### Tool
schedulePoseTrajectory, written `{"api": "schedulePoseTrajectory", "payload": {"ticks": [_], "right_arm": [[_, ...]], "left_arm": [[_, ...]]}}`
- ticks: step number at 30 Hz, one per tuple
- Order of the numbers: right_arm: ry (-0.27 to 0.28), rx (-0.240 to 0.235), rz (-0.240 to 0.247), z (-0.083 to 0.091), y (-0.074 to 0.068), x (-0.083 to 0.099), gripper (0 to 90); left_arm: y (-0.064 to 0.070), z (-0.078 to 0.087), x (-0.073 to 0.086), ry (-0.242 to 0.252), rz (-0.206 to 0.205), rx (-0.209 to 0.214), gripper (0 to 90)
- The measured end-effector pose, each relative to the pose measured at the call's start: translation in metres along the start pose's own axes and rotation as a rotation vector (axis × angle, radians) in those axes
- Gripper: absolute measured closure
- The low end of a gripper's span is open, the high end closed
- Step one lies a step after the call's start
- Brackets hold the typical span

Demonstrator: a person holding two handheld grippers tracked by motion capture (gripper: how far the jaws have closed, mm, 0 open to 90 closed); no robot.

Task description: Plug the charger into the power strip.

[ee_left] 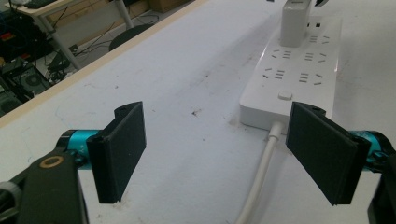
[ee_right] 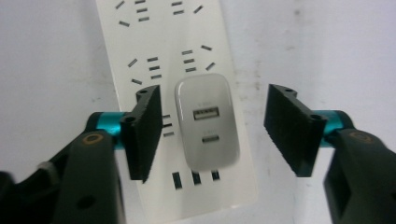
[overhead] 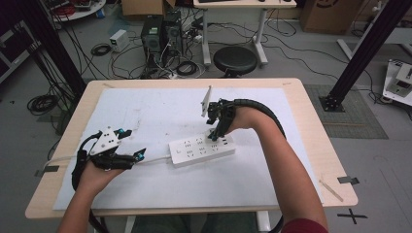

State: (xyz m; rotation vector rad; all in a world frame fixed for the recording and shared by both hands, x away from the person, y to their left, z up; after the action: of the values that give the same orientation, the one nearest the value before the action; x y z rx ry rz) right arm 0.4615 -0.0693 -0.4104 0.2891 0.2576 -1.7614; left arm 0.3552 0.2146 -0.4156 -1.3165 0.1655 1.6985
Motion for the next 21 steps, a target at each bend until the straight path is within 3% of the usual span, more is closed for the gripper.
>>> {"api": "schedulePoseTrajectory", "payload": {"ticks": [3,5,11,15,21], "right_arm": [[0.065,-0.021,-0.065,0.008,-0.003,0.008,29.5],[0.135,-0.028,-0.124,0.014,-0.004,0.014,27.8],[0.334,-0.031,-0.225,0.029,-0.014,0.031,24.8],[0.434,-0.012,-0.268,0.038,-0.020,0.040,21.5],[0.531,0.006,-0.319,0.053,-0.030,0.053,21.4]], "left_arm": [[-0.001,-0.001,-0.002,0.005,0.004,0.003,20.1],[-0.001,-0.002,-0.004,0.017,0.009,0.000,20.2],[-0.002,-0.002,-0.010,0.032,0.001,0.008,20.2],[-0.002,0.000,-0.015,0.039,-0.022,0.010,20.2],[-0.003,0.003,-0.022,0.080,-0.013,0.013,20.2]]}}
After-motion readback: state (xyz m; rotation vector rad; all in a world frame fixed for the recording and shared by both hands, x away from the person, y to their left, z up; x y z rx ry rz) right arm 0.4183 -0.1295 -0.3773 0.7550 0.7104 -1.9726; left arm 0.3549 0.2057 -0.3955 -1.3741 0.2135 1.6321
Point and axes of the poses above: each handheld gripper's, and its own axes: z roughly backward along the jaws, x roughly out of its underside, y roughly to its right, the point moved 7 cm from there along -z, roughly forward along the jaws, and after that the axes turned 15 degrees about -z, right-handed, at the moved point
